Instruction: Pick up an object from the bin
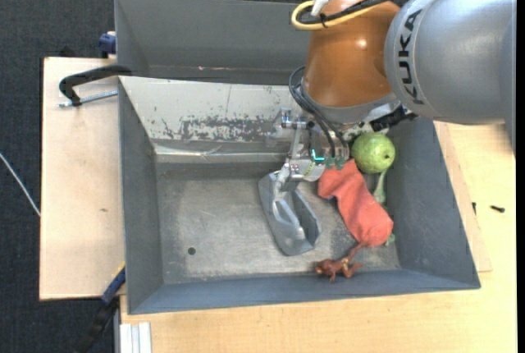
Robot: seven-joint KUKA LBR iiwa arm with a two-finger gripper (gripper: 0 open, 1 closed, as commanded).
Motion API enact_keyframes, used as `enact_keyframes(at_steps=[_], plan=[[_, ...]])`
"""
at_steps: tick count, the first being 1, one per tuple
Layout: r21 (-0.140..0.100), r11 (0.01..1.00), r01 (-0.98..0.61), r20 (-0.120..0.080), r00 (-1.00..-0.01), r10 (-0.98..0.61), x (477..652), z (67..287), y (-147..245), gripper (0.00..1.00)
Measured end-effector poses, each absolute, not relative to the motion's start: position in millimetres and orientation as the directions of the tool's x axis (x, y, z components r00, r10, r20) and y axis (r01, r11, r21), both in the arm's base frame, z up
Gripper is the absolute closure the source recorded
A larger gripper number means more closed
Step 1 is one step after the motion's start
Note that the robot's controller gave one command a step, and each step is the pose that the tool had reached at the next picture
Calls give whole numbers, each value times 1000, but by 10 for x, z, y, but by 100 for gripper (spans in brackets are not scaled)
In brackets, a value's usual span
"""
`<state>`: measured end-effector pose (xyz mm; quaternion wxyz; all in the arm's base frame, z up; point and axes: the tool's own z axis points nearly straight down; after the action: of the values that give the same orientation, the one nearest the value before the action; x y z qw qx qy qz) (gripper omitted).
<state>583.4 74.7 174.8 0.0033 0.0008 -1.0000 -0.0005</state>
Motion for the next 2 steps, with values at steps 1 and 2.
enact_keyframes(at_steps=[1,2], plan=[[2,1000,0,-1,-1000,0,5852,1790,744,0],[2,998,-68,-9,-998,-68,5679,1517,584,0]])
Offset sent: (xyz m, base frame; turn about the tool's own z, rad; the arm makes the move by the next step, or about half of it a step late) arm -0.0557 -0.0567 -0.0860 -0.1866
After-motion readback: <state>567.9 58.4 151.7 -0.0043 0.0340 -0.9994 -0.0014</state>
